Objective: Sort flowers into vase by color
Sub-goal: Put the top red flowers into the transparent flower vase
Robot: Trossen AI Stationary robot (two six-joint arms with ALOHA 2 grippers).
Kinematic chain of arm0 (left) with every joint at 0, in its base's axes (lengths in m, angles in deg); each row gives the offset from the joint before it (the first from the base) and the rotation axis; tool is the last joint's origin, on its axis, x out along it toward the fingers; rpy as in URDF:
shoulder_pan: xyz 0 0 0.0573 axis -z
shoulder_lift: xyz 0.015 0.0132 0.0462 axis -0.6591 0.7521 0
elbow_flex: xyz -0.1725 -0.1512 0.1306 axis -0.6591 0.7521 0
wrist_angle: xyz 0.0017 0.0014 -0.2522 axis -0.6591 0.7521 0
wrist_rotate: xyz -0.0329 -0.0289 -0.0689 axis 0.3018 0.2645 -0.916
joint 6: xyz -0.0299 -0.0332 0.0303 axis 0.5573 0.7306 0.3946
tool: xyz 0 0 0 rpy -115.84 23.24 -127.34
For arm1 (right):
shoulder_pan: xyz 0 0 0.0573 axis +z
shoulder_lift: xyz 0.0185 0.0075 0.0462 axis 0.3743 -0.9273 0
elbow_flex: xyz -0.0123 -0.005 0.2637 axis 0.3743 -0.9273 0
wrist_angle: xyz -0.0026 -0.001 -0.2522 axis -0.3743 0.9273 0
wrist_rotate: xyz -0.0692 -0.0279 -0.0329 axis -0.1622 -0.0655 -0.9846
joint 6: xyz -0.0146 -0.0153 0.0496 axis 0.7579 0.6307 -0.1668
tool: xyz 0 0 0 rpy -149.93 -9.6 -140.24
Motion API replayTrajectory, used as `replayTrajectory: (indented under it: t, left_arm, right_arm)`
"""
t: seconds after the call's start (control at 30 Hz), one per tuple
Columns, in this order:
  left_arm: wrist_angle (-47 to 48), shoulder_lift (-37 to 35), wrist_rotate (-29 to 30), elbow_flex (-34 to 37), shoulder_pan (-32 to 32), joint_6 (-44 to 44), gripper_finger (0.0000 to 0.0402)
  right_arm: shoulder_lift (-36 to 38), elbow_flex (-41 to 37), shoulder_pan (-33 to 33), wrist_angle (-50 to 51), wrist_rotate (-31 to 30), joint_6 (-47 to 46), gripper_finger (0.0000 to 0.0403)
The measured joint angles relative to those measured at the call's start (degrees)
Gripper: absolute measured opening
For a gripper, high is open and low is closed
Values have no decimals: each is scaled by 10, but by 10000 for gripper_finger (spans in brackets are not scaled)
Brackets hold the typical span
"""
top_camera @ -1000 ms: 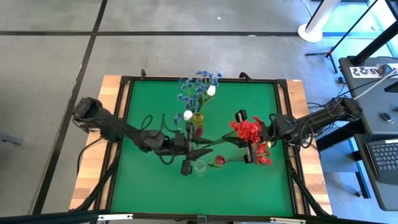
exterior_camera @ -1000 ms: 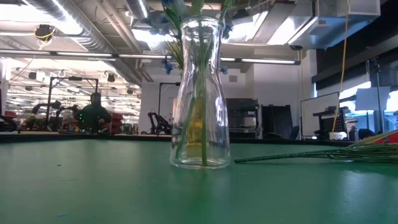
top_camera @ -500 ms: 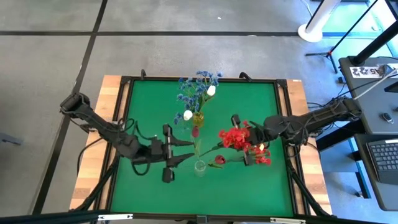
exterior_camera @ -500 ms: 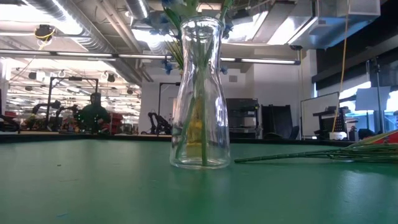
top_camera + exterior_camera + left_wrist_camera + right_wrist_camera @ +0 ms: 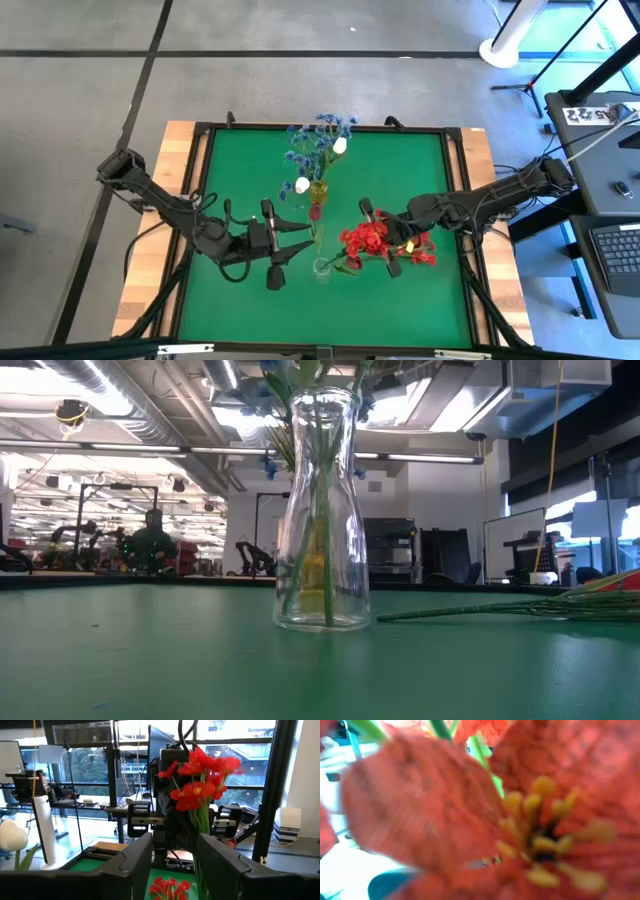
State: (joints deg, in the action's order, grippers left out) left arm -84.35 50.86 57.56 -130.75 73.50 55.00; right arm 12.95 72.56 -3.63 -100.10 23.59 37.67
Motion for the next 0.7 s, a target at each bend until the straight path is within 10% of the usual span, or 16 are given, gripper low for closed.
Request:
replayTrajectory:
  t: [0.47,0.7]
  left_arm:
    - [39,0,0,1,-9,39,153]
    - [49,0,4,1,-9,43,153]
  right_arm:
    - [-56,-1,-28,24,-3,-3,10]
    - [-51,-1,-30,27,2,-13,91]
